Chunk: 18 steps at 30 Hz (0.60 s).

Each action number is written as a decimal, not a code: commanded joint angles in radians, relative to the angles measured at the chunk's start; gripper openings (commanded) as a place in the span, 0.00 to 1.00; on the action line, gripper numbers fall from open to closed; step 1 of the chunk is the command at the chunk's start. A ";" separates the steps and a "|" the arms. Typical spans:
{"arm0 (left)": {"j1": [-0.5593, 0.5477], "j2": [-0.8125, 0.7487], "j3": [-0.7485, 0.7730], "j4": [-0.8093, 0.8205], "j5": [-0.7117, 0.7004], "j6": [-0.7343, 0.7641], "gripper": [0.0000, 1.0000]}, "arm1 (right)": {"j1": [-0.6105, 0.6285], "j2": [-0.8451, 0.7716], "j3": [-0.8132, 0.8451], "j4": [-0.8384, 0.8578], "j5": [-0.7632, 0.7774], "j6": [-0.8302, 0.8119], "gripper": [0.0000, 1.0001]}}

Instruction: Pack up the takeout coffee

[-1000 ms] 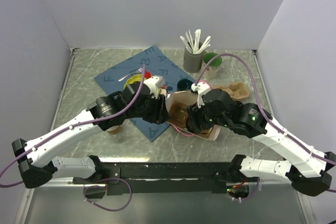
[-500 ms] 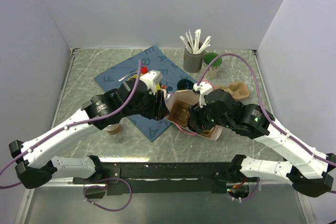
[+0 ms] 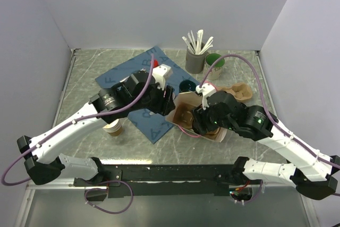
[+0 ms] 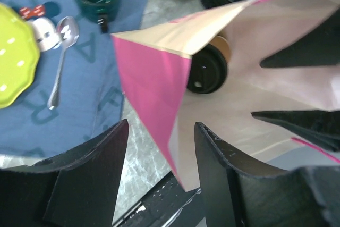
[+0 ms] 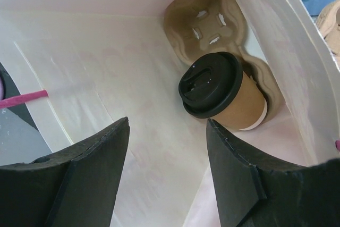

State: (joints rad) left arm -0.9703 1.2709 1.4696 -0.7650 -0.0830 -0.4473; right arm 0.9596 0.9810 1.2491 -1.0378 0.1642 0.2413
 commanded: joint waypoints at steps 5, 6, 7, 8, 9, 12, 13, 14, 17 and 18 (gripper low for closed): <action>0.002 -0.018 -0.075 0.131 0.051 0.101 0.56 | 0.004 -0.031 -0.017 0.042 -0.029 -0.008 0.67; 0.004 -0.015 -0.089 0.141 0.055 0.116 0.54 | 0.002 -0.041 -0.025 0.059 -0.041 -0.013 0.67; 0.004 -0.010 -0.097 0.167 0.068 0.125 0.51 | 0.004 -0.045 -0.045 0.067 -0.066 -0.016 0.67; 0.005 -0.008 -0.101 0.179 0.075 0.133 0.39 | 0.002 -0.051 -0.056 0.073 -0.075 -0.019 0.67; 0.005 -0.005 -0.104 0.191 0.103 0.131 0.30 | 0.004 -0.053 -0.072 0.077 -0.075 -0.016 0.67; 0.004 -0.028 -0.126 0.207 0.126 0.070 0.04 | 0.005 -0.053 -0.097 0.073 -0.020 0.013 0.66; 0.005 -0.048 -0.149 0.239 0.146 0.046 0.01 | 0.004 -0.050 -0.102 0.058 0.035 0.030 0.67; 0.002 -0.073 -0.179 0.262 0.144 0.018 0.01 | 0.004 -0.042 -0.106 0.052 0.053 0.056 0.67; -0.024 -0.198 -0.336 0.379 0.108 -0.105 0.01 | 0.005 -0.021 -0.125 0.045 0.080 0.119 0.67; -0.036 -0.252 -0.410 0.412 0.108 -0.147 0.01 | 0.004 -0.021 -0.160 0.061 0.081 0.128 0.67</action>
State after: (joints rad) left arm -0.9741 1.1751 1.2068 -0.5232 0.0208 -0.4404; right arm 0.9596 0.9512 1.1381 -1.0122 0.1715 0.2798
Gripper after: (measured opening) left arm 0.021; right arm 0.667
